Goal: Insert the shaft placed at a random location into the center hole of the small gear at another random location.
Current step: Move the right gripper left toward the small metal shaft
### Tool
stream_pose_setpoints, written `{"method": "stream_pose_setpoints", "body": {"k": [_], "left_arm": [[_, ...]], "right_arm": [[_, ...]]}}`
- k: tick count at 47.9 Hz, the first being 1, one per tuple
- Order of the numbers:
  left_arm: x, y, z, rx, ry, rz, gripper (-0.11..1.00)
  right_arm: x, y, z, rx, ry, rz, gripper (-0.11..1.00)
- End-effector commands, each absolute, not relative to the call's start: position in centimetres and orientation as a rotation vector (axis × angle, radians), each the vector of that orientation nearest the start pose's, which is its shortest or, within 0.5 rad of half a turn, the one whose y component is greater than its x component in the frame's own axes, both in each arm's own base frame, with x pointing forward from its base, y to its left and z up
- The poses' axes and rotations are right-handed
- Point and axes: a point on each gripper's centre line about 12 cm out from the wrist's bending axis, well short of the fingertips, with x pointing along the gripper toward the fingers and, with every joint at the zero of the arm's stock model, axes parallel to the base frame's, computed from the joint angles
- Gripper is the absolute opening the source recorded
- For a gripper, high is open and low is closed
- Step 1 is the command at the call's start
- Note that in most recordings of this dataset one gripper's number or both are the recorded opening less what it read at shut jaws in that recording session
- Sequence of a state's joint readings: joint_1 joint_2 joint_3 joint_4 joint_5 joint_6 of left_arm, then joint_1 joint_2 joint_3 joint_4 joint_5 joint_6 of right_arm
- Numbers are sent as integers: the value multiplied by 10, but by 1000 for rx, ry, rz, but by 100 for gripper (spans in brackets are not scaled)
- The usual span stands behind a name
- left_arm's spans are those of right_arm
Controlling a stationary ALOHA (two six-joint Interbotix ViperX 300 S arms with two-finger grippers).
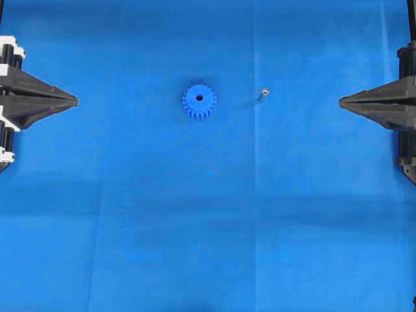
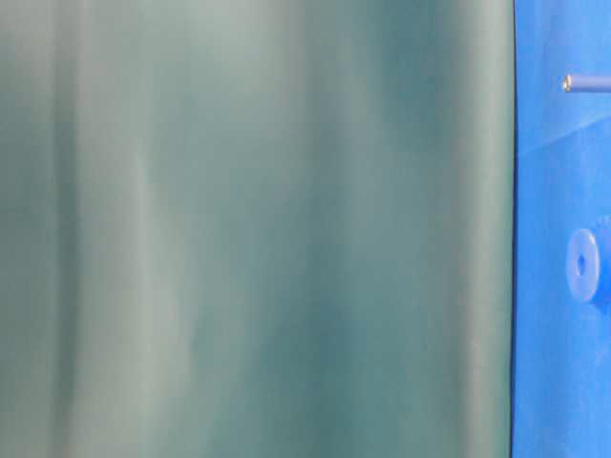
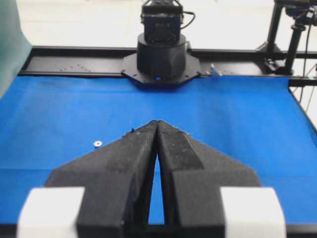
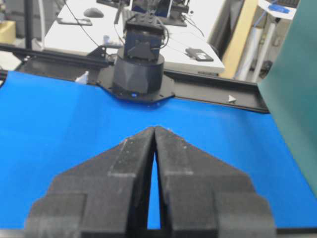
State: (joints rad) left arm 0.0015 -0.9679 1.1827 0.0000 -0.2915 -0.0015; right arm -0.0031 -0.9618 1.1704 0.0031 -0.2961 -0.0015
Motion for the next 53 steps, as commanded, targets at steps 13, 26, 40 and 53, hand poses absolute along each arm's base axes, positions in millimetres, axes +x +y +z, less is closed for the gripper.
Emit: {"method": "stream_pose_setpoints", "body": {"k": [13, 26, 40, 53], "left_arm": [[194, 0, 299, -1, -91, 1, 0], [194, 0, 295, -3, -78, 1, 0], [193, 0, 291, -2, -69, 1, 0], [193, 0, 285, -5, -55, 1, 0]], "right_arm": [[213, -9, 289, 5, 28, -44, -6], [237, -28, 258, 21, 68, -123, -5], [269, -54, 204, 79, 192, -225, 54], [293, -69, 158, 109, 270, -285, 71]]}}
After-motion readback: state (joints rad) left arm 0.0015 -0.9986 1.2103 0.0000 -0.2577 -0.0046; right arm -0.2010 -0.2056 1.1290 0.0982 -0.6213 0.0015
